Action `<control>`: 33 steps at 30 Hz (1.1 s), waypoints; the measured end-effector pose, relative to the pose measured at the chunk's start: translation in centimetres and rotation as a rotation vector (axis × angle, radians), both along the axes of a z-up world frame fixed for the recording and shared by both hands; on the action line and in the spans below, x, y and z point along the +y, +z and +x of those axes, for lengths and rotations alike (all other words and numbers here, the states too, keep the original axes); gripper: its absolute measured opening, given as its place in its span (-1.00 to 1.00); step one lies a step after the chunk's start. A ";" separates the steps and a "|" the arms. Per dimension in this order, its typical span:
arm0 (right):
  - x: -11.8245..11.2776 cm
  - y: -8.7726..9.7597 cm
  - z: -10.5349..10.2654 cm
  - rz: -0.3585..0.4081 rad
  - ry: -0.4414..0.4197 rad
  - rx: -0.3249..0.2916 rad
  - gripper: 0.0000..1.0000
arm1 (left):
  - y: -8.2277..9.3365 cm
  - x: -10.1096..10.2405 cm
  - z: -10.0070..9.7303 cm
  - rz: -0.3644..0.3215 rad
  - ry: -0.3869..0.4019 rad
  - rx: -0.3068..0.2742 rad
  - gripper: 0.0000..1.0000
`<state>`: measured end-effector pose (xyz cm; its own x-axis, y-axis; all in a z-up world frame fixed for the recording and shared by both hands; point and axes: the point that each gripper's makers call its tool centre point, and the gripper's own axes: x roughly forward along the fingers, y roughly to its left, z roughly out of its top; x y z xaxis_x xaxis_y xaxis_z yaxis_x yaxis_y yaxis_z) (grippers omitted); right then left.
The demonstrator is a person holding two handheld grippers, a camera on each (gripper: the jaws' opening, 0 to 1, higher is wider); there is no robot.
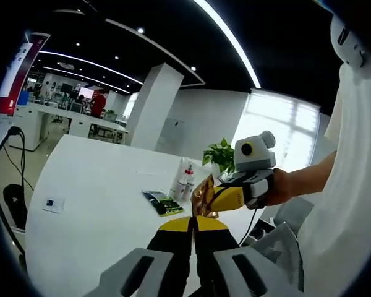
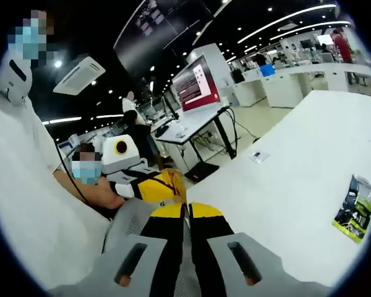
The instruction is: Arrange the skincare products in the storage area until every visible bottle or jar stands upright without overlapping.
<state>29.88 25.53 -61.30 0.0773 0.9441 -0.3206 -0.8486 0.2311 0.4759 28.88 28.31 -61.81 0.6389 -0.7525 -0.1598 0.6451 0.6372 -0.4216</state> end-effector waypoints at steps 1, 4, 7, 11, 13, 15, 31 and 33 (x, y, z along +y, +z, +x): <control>0.1 0.1 -0.2 0.002 0.009 0.000 -0.99 | -0.1 0.1 0.0 -0.005 0.004 0.007 -0.99; 0.1 -0.1 -0.1 0.005 -0.009 0.023 -1.00 | -0.3 0.4 0.4 -0.029 0.022 0.041 -0.99; 0.0 0.2 0.6 0.038 -0.045 0.047 -0.96 | -0.1 0.5 0.5 -0.030 0.038 0.032 -0.99; 0.3 -0.1 0.4 0.018 -0.029 0.020 -1.00 | -0.4 0.7 0.9 -0.021 0.060 0.049 -0.99; 0.3 0.1 0.8 0.034 -0.033 0.067 -1.00 | -0.5 0.8 1.1 -0.004 0.071 0.038 -0.98; 0.1 0.6 2.0 0.085 -0.075 0.106 -1.00 | -1.5 1.6 1.9 0.117 0.134 -0.006 -0.91; -2.7 -5.6 17.5 -0.026 -0.481 0.441 -1.00 | -5.7 0.9 1.9 0.567 0.120 -0.136 -0.37; -2.6 -7.3 19.4 -0.048 -0.520 0.479 -1.00 | -5.8 1.1 2.0 0.567 0.130 -0.132 -0.43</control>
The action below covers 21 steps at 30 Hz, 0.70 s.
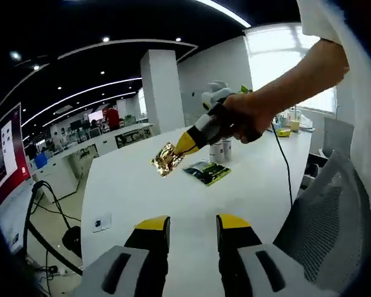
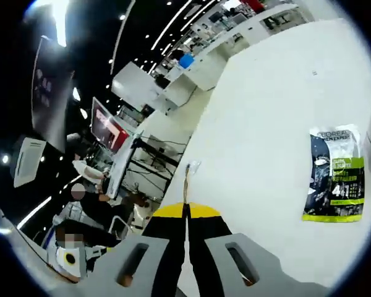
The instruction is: Arrange the skincare products in the storage area until every visible bottle or jar stands upright without overlapping.
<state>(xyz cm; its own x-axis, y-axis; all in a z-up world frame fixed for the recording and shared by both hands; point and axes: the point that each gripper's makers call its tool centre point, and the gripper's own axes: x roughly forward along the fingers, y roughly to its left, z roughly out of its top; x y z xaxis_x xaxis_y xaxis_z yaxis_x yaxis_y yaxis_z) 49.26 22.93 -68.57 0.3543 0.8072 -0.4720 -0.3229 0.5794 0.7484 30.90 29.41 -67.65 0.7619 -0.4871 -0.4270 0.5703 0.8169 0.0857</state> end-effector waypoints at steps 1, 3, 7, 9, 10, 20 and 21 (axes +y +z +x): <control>0.0 -0.5 0.8 0.002 -0.018 0.017 -1.00 | 0.0 0.3 0.1 -0.003 0.012 0.003 -0.43; 0.0 -1.4 2.6 -0.014 -0.051 0.053 -1.00 | 0.0 0.7 0.3 -0.010 0.032 0.005 -0.43; -0.8 -2.8 5.7 -0.075 -0.081 0.063 -1.00 | -0.4 1.1 0.4 0.016 0.050 0.010 -0.45; -1.7 -3.8 6.8 -0.122 -0.106 0.089 -1.00 | -0.4 1.2 0.4 0.017 0.052 0.007 -0.46; -1.9 -4.1 7.1 -0.137 -0.107 0.090 -1.00 | -0.4 1.2 0.4 0.016 0.054 0.008 -0.46; -4.3 -8.3 9.1 -0.282 -0.101 0.191 -1.00 | -0.7 1.6 0.3 0.032 0.069 0.018 -0.48; -4.5 -8.8 9.2 -0.287 -0.106 0.210 -1.00 | -0.8 1.6 0.3 0.033 0.066 0.019 -0.48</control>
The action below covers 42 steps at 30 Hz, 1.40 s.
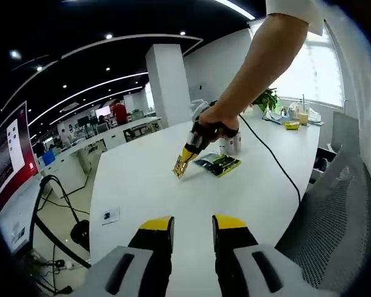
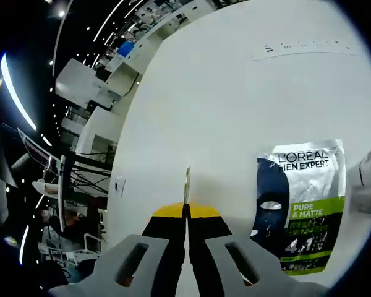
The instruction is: Arrange the skincare products in the storage area until every visible bottle or jar stands upright without overlapping.
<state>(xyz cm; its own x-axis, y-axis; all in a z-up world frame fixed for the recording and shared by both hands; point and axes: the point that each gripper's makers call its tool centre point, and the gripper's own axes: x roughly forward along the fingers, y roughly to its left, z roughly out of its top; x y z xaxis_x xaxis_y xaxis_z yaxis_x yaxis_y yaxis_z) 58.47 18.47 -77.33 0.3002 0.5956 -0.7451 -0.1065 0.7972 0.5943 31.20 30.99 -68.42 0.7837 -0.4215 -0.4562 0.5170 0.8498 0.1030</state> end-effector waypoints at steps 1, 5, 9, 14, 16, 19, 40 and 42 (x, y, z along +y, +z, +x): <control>-0.2 -0.3 0.1 -0.005 -0.005 0.007 -1.00 | -0.1 0.0 0.0 0.003 -0.003 0.003 -0.49; -1.4 -1.3 0.2 -0.074 -0.010 0.016 -1.00 | -0.3 0.1 0.0 0.006 0.000 0.011 -0.49; -2.9 -2.1 0.5 -0.149 -0.005 -0.003 -1.00 | -0.6 0.0 -0.1 0.012 -0.006 0.027 -0.50; -3.0 -2.3 0.6 -0.186 0.032 -0.041 -1.00 | -0.9 0.0 -0.2 0.018 -0.006 0.038 -0.51; -3.1 -2.4 0.8 -0.202 0.047 -0.050 -1.00 | -1.0 -0.1 -0.2 0.025 -0.011 0.041 -0.51; -3.0 -2.7 0.7 -0.220 0.065 -0.055 -1.00 | -1.3 0.2 -0.2 0.044 -0.004 0.048 -0.54; -3.3 -3.5 0.6 -0.374 0.140 -0.124 -0.87 | -1.4 0.3 -0.3 0.066 -0.012 0.047 -0.54; -3.2 -3.4 0.4 -0.377 0.140 -0.122 -0.86 | -1.4 0.2 -0.4 0.067 -0.014 0.048 -0.54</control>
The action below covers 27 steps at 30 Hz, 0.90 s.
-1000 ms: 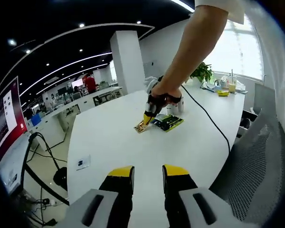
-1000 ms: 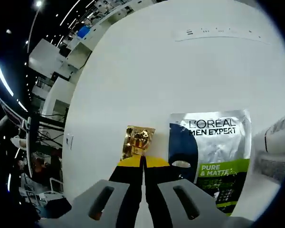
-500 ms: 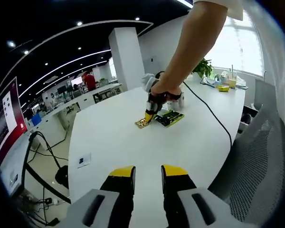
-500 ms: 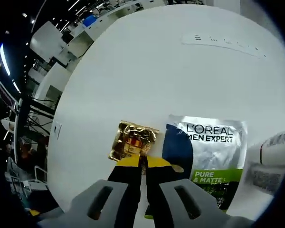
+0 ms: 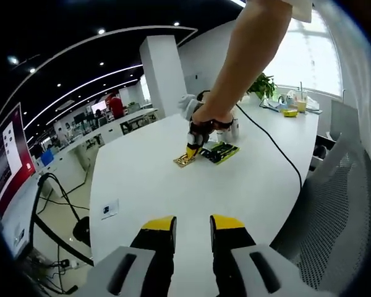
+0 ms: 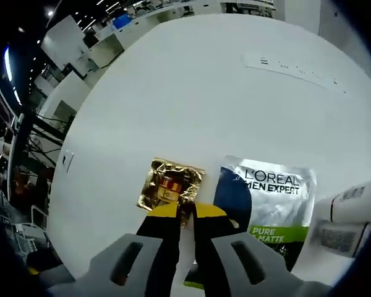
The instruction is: Arrange the skincare products in the storage area until every visible bottle or jar stands upright without overlapping.
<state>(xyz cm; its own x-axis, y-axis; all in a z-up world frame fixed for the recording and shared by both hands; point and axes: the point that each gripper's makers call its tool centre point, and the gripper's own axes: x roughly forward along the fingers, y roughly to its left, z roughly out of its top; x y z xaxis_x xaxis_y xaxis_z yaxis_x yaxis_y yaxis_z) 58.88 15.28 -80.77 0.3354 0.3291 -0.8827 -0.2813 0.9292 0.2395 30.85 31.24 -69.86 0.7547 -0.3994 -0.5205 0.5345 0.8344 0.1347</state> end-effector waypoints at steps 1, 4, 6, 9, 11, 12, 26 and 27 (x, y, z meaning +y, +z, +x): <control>0.0 0.0 0.0 -0.006 0.005 -0.003 -0.86 | 0.0 0.0 0.0 0.001 -0.002 -0.001 -0.54; -0.1 0.0 -0.1 -0.030 0.021 -0.013 -0.81 | 0.0 -0.1 0.0 0.001 -0.004 -0.003 -0.54; -0.3 -0.1 0.1 -0.049 0.026 -0.019 -0.77 | 0.1 -0.1 -0.1 0.002 -0.005 -0.003 -0.54; -0.3 0.1 0.2 -0.076 0.053 -0.034 -0.75 | 0.1 -0.1 -0.1 0.001 -0.008 -0.007 -0.54; -0.2 0.4 0.4 -0.091 0.067 -0.054 -0.74 | 0.2 -0.1 -0.1 0.004 -0.007 -0.009 -0.54; -0.1 0.5 0.5 -0.094 0.072 -0.061 -0.72 | 0.2 0.0 0.0 0.001 -0.005 -0.012 -0.54; 13.0 5.3 1.5 -0.075 0.518 -0.327 -0.38 | 0.1 -0.3 -0.2 0.006 -0.018 -0.012 -0.54; 14.9 5.8 1.0 -0.057 0.573 -0.344 -0.35 | 0.2 -0.3 -0.2 0.004 -0.017 -0.013 -0.54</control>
